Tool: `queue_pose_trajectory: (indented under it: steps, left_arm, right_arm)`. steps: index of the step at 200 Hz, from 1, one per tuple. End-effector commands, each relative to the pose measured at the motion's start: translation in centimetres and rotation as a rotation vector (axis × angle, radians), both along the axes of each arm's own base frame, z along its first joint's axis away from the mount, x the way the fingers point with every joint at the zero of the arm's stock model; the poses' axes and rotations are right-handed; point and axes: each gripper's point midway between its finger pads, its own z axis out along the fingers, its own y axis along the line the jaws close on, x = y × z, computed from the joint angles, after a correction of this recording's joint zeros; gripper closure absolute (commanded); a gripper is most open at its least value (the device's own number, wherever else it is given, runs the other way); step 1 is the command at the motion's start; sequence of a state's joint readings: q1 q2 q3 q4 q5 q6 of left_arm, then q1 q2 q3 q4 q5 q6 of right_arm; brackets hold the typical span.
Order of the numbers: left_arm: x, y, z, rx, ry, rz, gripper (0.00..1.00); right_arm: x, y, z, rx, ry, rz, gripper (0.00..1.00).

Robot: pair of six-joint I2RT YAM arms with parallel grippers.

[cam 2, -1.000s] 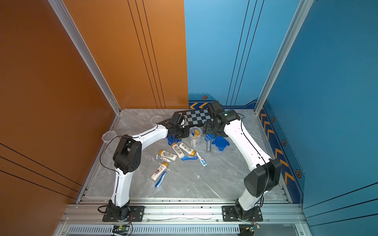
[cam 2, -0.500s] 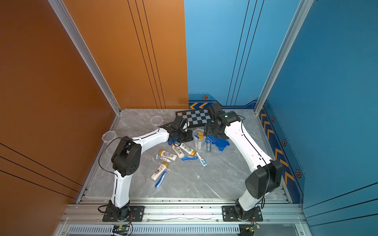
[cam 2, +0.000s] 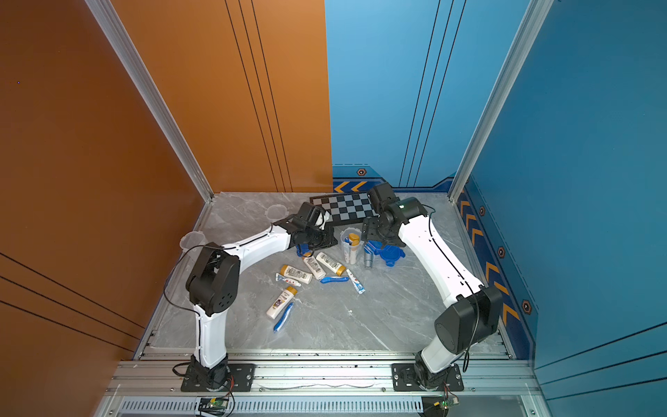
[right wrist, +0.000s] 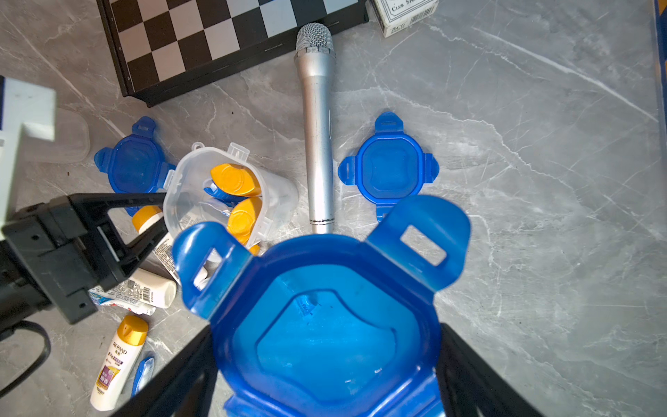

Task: Pack away toiletry kits
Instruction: Move the container to the center of the board.

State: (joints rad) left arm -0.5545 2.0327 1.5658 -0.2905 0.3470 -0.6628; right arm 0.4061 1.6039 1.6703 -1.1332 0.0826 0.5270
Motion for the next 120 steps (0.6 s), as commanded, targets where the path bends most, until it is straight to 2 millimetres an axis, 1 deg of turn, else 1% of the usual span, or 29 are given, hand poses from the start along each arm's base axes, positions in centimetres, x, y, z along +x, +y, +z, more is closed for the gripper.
queue_pose_trajectory:
  steps: [1,30,63,79,83,101,120]
  left_arm:
    - [1.8,-0.6,1.3,-0.053,-0.035,-0.012,1.0]
    - [2.5,-1.9,1.2,-0.093,-0.028,-0.026,1.0]
    - [1.8,-3.0,0.5,-0.111,-0.012,-0.04,1.0]
    - [1.2,-2.8,0.2,-0.113,0.005,-0.035,1.0]
    - [1.5,-3.0,0.7,-0.131,-0.021,-0.034,1.0]
    - [1.1,-2.7,0.7,-0.141,-0.017,-0.029,1.0]
    - [0.3,-2.7,0.5,-0.147,-0.01,-0.04,1.0]
  right_arm:
    - [0.0,0.1,0.3,-0.007,-0.016,-0.022,0.21]
    - [-0.1,0.2,0.2,-0.004,-0.013,-0.03,0.21]
    - [0.3,0.7,0.0,-0.005,-0.009,-0.028,0.21]
    - [0.5,0.8,-0.2,-0.009,-0.006,-0.026,0.21]
    - [0.6,0.9,-0.1,-0.008,-0.007,-0.026,0.21]
    - [0.7,1.1,-0.4,-0.011,-0.001,-0.023,0.21]
    - [0.9,1.2,-0.5,-0.013,0.002,-0.021,0.21]
